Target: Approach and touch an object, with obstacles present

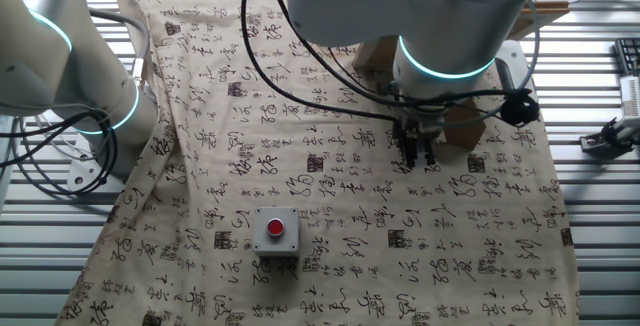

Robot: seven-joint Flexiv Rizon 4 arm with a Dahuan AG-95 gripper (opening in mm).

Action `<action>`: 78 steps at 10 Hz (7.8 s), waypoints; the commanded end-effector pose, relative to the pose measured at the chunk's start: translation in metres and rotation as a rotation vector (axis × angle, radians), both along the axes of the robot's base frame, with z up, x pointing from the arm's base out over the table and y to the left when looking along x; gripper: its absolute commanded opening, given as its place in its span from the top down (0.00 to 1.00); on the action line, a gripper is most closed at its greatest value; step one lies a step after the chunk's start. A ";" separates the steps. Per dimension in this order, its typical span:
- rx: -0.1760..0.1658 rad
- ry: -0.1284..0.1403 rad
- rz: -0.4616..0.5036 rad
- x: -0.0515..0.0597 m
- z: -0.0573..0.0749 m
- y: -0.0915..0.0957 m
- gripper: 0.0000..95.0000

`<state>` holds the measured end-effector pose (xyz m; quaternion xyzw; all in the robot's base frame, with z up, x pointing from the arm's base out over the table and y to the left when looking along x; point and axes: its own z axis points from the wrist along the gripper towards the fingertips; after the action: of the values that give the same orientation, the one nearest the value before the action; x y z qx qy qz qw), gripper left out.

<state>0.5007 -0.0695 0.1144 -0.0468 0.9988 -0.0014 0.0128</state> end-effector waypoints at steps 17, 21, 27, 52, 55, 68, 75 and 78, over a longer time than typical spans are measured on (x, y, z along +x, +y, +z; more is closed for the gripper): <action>0.010 -0.038 -0.103 -0.102 -0.014 0.025 1.00; 0.014 -0.037 -0.125 -0.118 -0.015 0.032 1.00; 0.018 -0.028 -0.118 -0.118 -0.010 0.033 1.00; 0.017 -0.016 0.073 -0.063 0.001 0.010 1.00; 0.017 -0.010 0.073 -0.063 0.001 0.010 1.00; -0.032 -0.014 0.058 -0.063 0.001 0.010 1.00; 0.001 -0.045 0.061 -0.051 0.003 0.004 1.00; 0.030 -0.045 0.068 -0.021 0.012 -0.005 1.00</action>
<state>0.4834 -0.0757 0.1276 -0.0804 0.9961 0.0143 0.0338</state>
